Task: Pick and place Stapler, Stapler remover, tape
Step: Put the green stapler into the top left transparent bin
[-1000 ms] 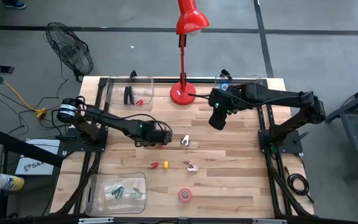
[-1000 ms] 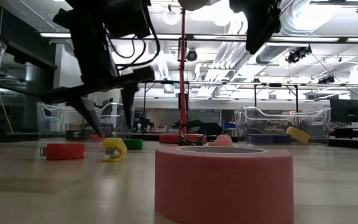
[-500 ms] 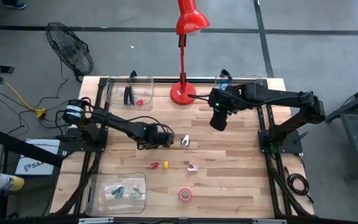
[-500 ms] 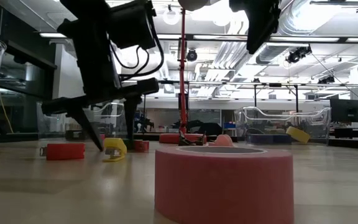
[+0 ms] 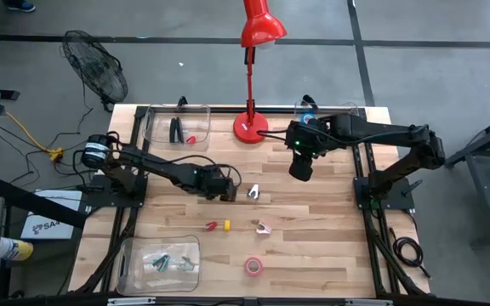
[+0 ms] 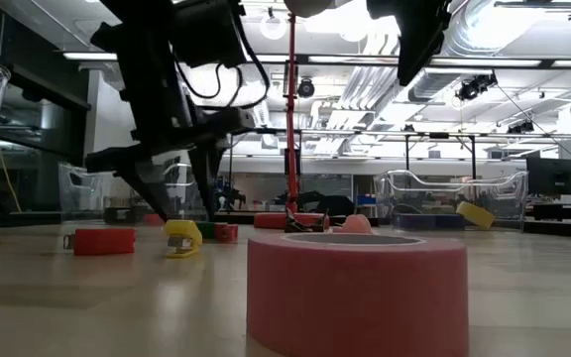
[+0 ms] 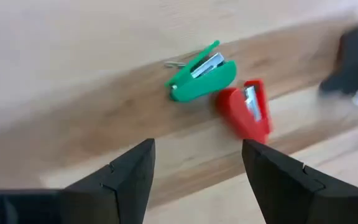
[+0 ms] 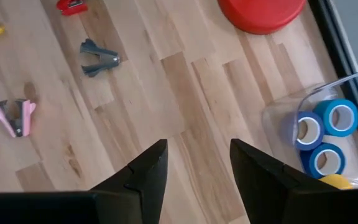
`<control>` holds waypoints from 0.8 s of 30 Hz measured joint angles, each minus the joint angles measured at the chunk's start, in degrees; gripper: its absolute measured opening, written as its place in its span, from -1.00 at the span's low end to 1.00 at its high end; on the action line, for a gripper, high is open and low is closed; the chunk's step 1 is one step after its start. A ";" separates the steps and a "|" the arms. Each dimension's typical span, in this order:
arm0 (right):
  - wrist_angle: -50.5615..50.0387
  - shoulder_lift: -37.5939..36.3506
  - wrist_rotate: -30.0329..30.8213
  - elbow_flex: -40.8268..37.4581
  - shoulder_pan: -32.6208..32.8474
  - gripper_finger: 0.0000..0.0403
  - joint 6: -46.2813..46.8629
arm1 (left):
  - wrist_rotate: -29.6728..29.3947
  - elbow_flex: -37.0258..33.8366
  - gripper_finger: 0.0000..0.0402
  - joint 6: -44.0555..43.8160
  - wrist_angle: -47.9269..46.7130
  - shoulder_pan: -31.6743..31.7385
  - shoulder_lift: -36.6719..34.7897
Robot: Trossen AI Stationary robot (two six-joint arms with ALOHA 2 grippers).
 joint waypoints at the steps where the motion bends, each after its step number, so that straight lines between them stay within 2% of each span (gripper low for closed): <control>1: -0.01 0.00 -0.48 0.00 0.00 -0.18 -0.22 | 0.31 -0.02 0.18 4.74 -0.12 0.53 -0.05; 7: 0.06 0.00 -1.48 0.00 0.00 -0.18 -0.62 | 0.40 0.00 0.18 33.37 -0.02 2.96 0.44; 13: -0.07 0.00 -2.45 0.00 0.00 -0.18 0.19 | -0.43 -0.02 0.18 54.80 -0.59 3.75 0.87; 18: -0.16 0.00 -2.61 0.00 0.00 -0.18 0.86 | -1.79 0.00 0.18 64.60 0.44 3.80 1.77; 24: -0.18 0.00 -2.63 0.00 0.00 -0.18 1.98 | -2.49 -0.01 0.18 68.52 1.46 3.80 3.12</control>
